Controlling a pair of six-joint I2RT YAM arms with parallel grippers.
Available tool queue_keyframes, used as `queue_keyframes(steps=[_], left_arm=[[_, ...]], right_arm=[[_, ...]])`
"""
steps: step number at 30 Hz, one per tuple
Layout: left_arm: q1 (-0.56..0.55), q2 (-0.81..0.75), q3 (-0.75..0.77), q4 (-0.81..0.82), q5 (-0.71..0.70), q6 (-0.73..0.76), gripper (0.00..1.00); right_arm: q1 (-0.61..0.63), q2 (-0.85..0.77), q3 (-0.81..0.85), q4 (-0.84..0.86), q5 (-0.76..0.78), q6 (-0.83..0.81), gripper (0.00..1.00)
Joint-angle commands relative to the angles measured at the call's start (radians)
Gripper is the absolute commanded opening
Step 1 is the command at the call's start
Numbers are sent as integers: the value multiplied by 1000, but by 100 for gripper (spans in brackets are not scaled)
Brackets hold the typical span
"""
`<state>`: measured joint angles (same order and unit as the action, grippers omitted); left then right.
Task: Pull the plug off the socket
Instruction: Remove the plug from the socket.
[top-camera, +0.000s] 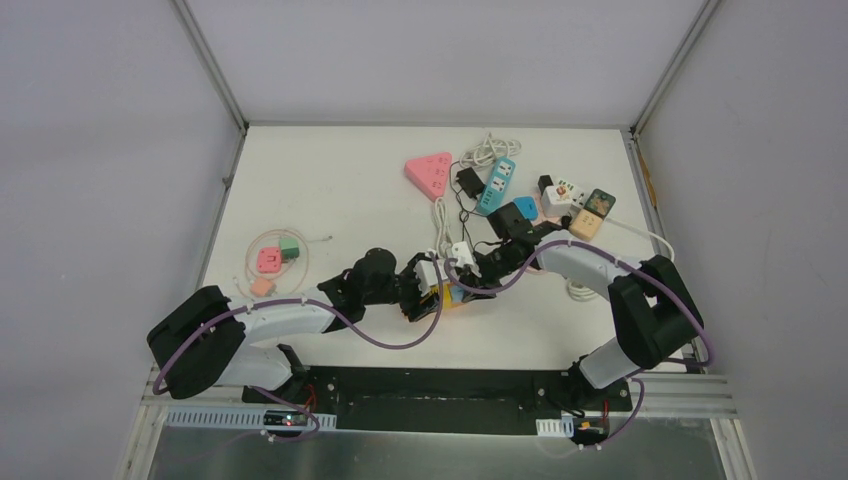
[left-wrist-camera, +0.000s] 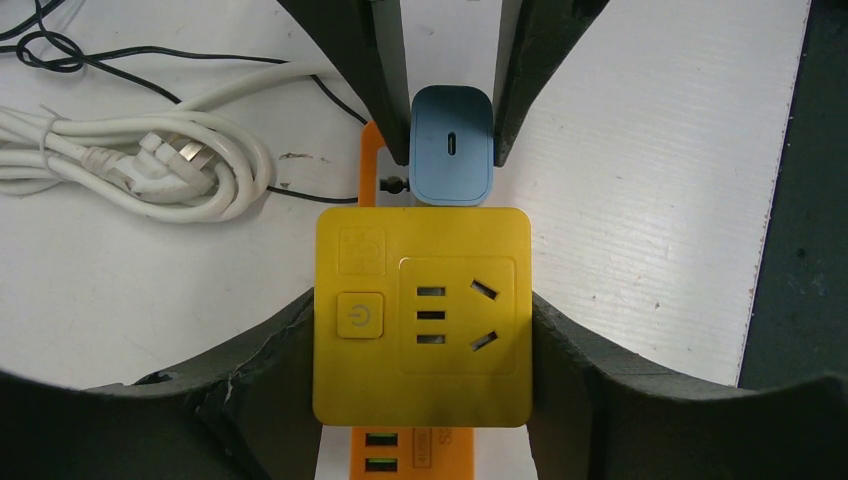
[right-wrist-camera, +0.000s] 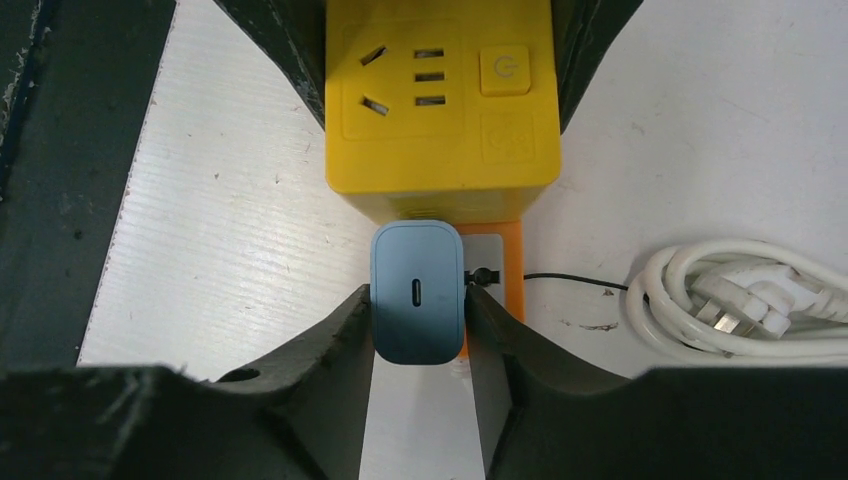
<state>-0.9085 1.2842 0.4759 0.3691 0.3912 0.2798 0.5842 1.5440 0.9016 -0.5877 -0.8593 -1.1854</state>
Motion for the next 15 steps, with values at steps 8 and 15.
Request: queue_keyframes(steps=[8,15], left_arm=[[0,-2,-29,20,49,-13,0],[-1,3,-33,27,52,-13,0]], right_arm=[[36,4,3,0,3,-32,40],[47,5,14,-21,-3,-36,29]])
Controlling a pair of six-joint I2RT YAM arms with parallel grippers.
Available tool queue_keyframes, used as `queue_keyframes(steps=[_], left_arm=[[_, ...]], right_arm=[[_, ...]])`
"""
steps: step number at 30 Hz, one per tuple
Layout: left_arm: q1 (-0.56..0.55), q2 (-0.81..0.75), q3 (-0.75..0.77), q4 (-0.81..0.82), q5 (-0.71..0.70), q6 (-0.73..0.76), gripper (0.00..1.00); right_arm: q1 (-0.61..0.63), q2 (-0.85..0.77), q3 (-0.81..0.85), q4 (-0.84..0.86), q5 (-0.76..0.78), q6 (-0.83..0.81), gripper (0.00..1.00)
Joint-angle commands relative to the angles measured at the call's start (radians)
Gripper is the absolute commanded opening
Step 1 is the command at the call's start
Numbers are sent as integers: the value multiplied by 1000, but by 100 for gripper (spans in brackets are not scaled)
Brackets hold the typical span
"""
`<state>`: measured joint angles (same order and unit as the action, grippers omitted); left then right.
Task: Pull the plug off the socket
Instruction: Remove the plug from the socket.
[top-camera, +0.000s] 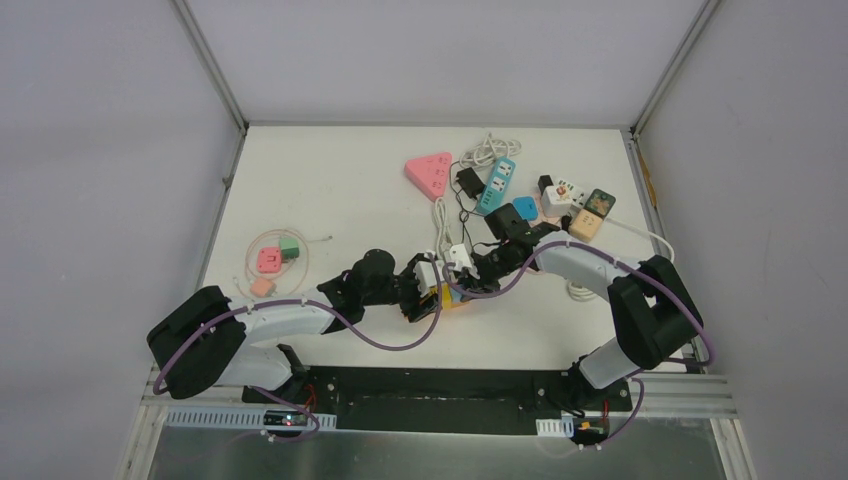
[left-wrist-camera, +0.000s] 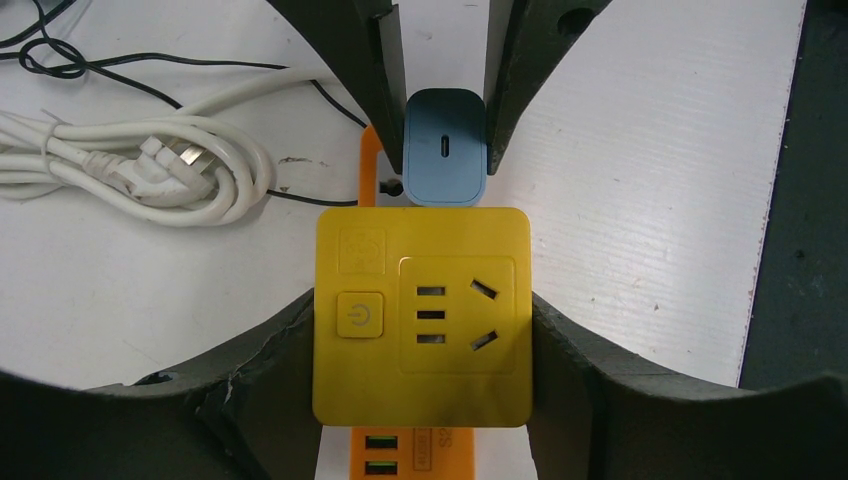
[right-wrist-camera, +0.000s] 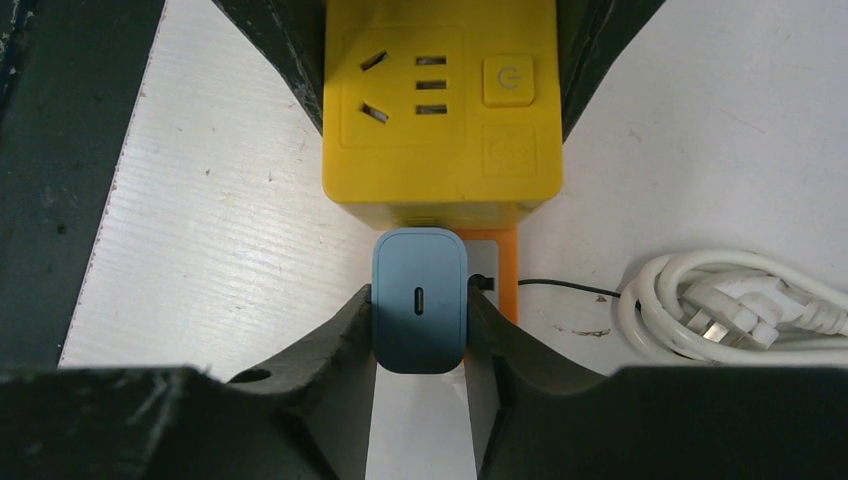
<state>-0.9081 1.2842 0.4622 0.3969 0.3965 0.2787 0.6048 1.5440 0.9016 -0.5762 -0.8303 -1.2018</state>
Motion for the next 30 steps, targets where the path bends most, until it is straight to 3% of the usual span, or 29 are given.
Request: queue_keyframes(steps=[1,4,15,20,25,30], left_arm=[[-1,3,-19,0,47,-12,0],[1,6,-20,1,48,-11,0],[2,7,-22,5,58,-9,0],[5,11,-23,6,60,-11,0],[9,15,-23,12,66,-16,0],[12,23,-22,17,76,-16,0]], right_arm=[[28,5,19,-44,-34,-23,24],[31,6,38,-80,-39,-29,0],[7,62,119,-204,-109,-3,0],[9,118,185,-377,-145,-113,0],[59,-15,37,-180,-44,-122,0],[58,21,78,-188,-38,-58,0]])
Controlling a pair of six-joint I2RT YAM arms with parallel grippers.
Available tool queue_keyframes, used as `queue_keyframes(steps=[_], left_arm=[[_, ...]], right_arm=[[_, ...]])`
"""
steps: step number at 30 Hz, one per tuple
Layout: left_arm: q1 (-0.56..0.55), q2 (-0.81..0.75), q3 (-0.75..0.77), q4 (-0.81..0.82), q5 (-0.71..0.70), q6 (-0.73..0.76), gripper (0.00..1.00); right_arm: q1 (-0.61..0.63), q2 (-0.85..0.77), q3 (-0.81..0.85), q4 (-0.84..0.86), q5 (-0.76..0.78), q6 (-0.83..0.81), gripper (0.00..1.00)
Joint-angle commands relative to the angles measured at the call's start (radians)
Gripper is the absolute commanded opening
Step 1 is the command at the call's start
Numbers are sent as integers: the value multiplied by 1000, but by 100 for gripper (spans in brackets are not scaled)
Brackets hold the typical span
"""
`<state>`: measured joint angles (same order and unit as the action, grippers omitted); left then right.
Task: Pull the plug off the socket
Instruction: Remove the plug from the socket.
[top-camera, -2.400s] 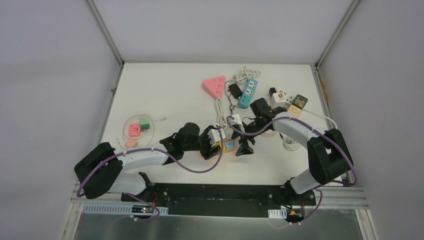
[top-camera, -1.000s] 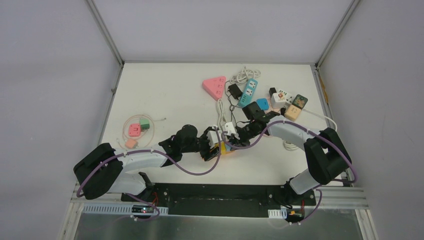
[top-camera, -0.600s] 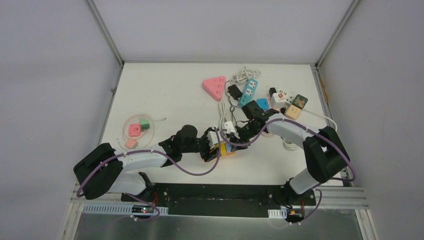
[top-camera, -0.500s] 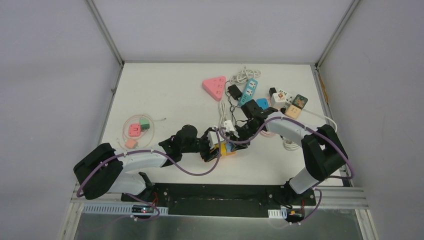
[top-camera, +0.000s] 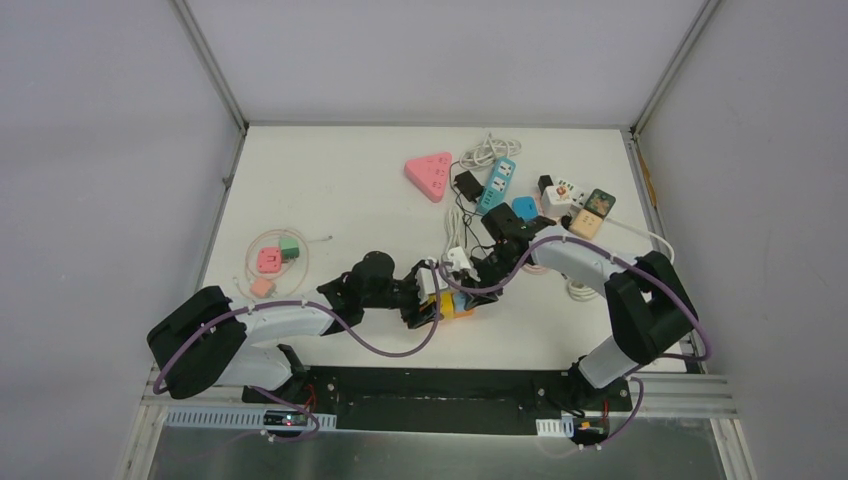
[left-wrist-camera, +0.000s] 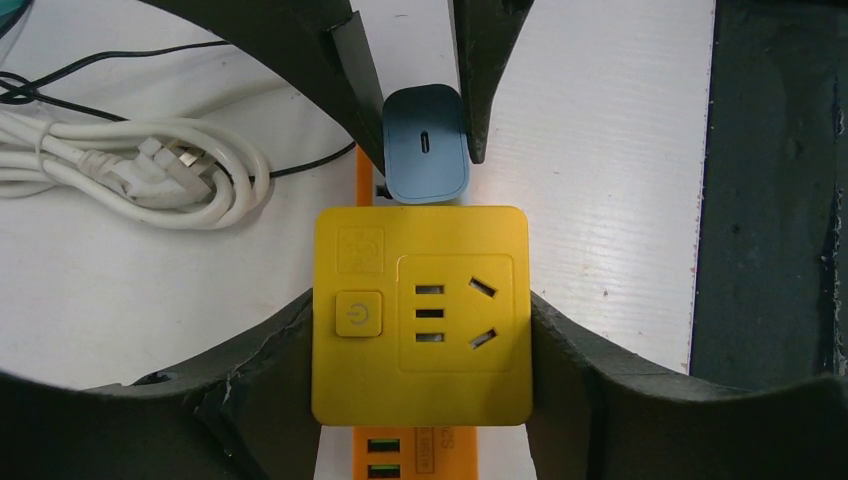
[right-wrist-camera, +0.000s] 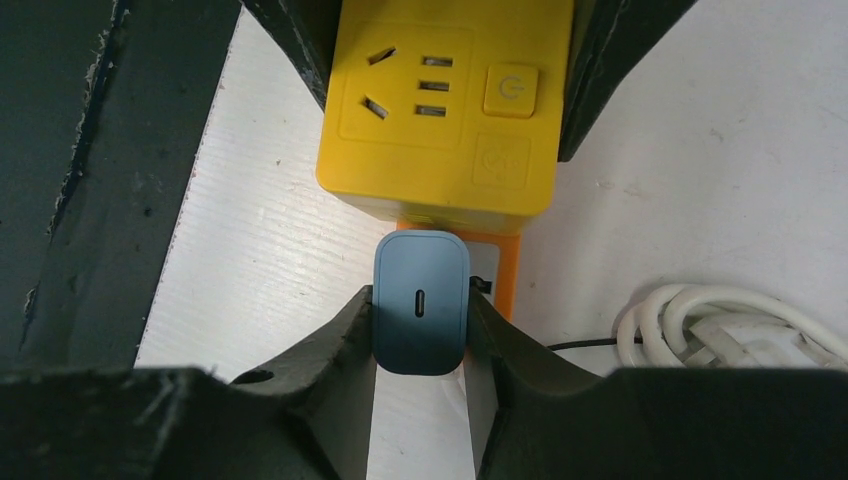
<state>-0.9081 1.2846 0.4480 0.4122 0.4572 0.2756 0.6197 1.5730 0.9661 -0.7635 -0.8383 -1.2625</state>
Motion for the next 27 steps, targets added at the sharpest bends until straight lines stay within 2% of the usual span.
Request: queue_keyframes(steps=[1,4,9,15,19,24,27], left_arm=[[12,22,-7,1,19,-13,0],[13,18,-7,-4,21,-12,0],[12,17,-8,-3,22,-12,0],[14,30,-2,-3,25,-14,0],[14,36,0,-3,28,-14,0],[14,29,-3,-3,29,-12,0],[14,30,-3,-3,33,-13,0]], right_arm=[[31,6,24,0,-59,33,0],[-29,54,68,-42,-154,75,0],[-53,63,58,-47,-135,51,0],[46,-23,3,-19,-18,-31,0],[76,2,30,-36,-3,-14,0],[-25,51,73,-58,-133,59,0],[-55,67,81,-99,-143,22,0]])
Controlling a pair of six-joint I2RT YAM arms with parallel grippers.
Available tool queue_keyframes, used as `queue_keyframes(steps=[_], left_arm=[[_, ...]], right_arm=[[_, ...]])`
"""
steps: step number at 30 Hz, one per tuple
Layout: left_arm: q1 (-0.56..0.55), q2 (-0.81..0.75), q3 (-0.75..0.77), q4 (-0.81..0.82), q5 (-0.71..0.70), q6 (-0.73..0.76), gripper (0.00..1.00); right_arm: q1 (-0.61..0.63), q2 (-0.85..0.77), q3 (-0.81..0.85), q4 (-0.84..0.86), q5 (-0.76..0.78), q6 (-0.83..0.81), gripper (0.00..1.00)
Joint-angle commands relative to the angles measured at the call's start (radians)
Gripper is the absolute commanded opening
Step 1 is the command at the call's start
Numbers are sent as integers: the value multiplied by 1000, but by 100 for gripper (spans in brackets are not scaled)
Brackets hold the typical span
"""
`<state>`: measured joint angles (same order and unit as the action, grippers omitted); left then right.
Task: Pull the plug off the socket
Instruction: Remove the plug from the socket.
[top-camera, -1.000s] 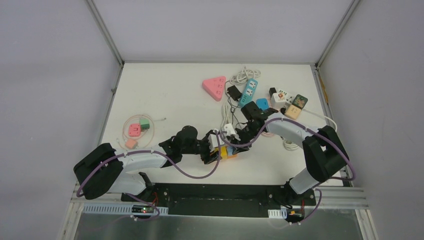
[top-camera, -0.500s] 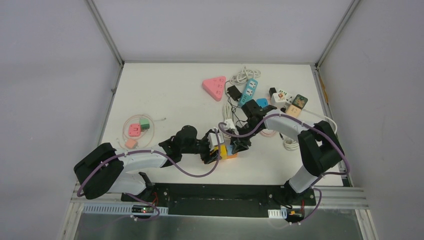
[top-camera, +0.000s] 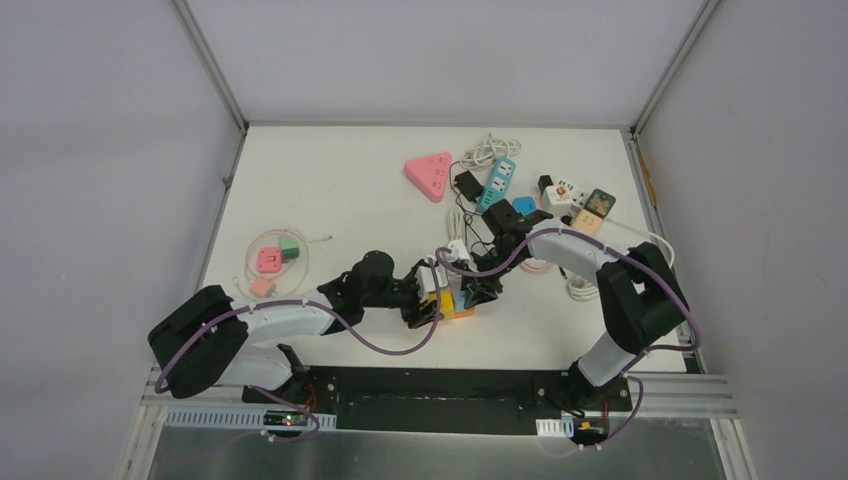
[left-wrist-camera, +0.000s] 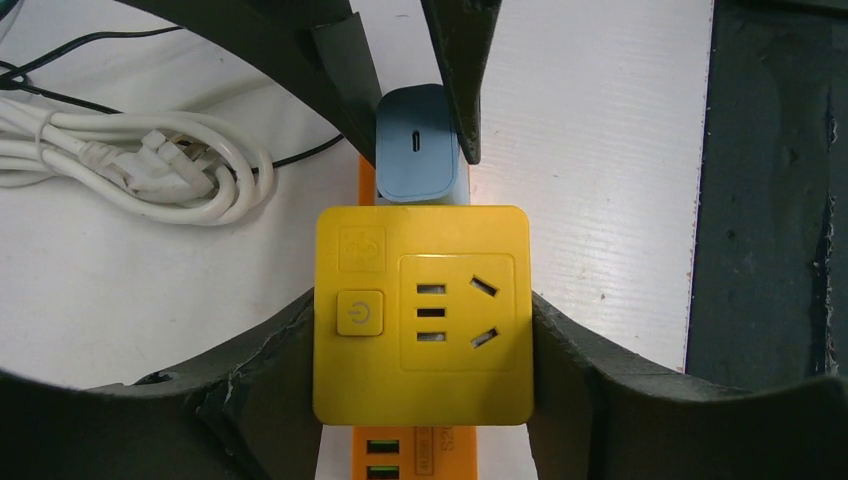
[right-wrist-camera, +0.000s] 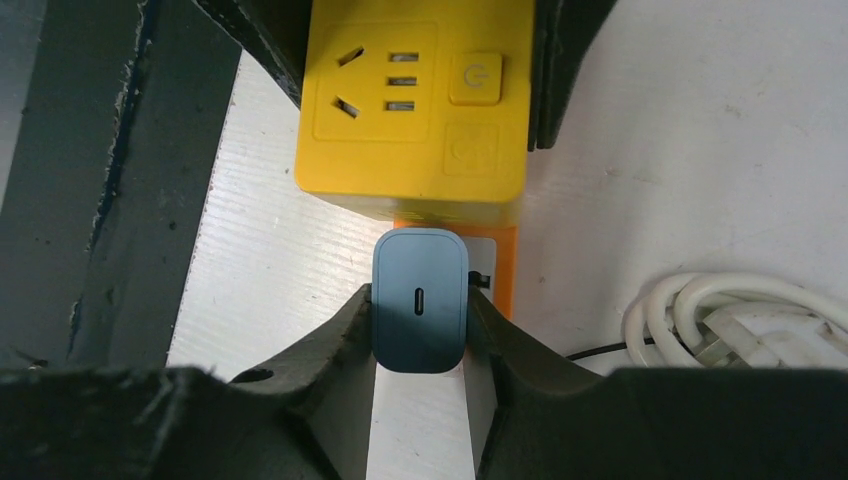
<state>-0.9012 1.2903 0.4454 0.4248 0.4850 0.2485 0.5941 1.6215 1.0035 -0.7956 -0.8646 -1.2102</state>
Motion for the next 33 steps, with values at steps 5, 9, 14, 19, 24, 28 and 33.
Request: queue_keyframes(steps=[5,9,14,19,24,28,33], left_arm=[[9,29,0,-13,5,12,0],[9,29,0,-12,5,13,0],[9,26,-1,-14,7,13,0],[9,27,-1,-10,7,10,0],[8,30,-2,-6,3,6,0],[10,32,-1,-5,5,5,0],[10,29,-3,-6,7,3,0]], right_arm=[[37,-53,-22,-12,-44,-84,0],[86,-50,-13,-41,-29,-117,0],[6,13,47,-82,-153,-53,0],[-46,38,58,-165,-183,-127,0],[51,-47,-11,-36,-62,-99,0],[98,-42,3,-45,-26,-92,0],[25,-3,32,-56,-119,-38,0]])
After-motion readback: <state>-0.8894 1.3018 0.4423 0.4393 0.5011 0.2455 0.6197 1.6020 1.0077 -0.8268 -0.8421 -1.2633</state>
